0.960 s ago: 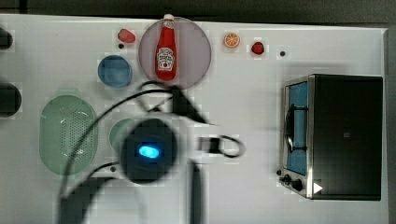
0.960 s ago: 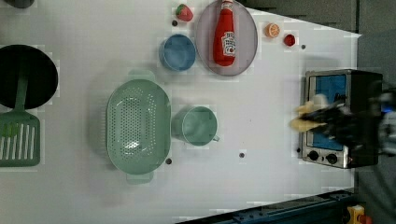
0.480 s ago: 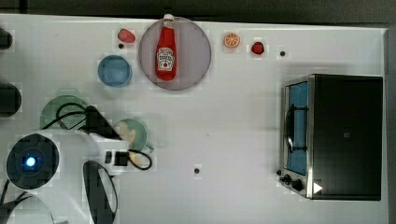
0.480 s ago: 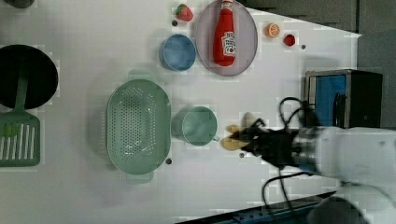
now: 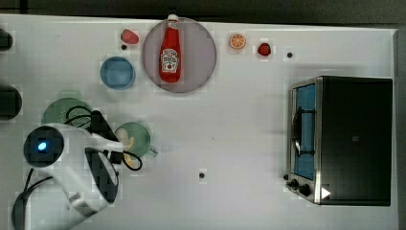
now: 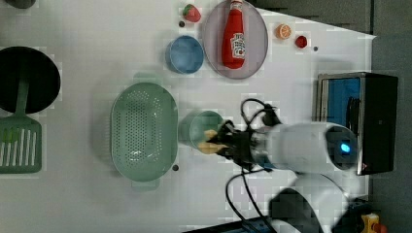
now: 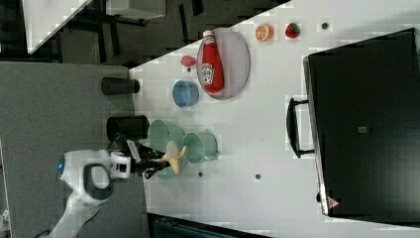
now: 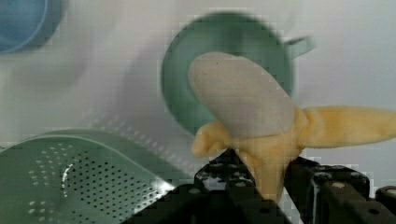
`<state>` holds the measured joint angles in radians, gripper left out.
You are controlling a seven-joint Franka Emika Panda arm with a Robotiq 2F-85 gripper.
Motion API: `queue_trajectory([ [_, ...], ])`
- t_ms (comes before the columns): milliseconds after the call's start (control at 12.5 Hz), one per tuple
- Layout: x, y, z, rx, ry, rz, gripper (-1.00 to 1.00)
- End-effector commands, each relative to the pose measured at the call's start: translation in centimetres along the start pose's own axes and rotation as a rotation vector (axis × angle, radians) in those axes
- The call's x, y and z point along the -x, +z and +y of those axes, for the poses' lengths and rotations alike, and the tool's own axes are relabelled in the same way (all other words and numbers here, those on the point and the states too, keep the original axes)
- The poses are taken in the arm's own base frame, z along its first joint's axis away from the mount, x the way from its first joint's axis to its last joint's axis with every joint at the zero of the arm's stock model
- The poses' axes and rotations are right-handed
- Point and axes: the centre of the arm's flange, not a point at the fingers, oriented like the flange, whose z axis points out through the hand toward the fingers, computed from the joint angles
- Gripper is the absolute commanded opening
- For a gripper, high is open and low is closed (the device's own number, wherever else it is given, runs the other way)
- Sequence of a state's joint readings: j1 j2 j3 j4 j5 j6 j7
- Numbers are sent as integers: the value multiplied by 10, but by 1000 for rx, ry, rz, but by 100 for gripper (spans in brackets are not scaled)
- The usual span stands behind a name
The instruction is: Pick Banana and place it in mug.
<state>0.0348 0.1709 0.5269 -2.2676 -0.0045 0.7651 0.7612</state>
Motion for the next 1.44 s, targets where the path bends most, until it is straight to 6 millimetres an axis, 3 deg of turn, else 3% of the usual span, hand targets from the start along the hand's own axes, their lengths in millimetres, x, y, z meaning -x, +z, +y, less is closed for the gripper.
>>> queue_trajectory([
  [80, -25, 3, -4, -49, 144, 5, -46],
  [240, -27, 22, -4, -58, 153, 0, -40],
  [400, -28, 27, -4, -79, 154, 2, 2],
  [720, -32, 17, -2, -89, 161, 15, 92],
  [880, -33, 10, -2, -101, 161, 22, 100],
  [1120, -43, -28, -8, -177, 181, 48, 100],
  [1280, -63, -66, 2, -191, 211, 92, 100],
  [1440, -94, -119, 24, -137, 132, 145, 100],
])
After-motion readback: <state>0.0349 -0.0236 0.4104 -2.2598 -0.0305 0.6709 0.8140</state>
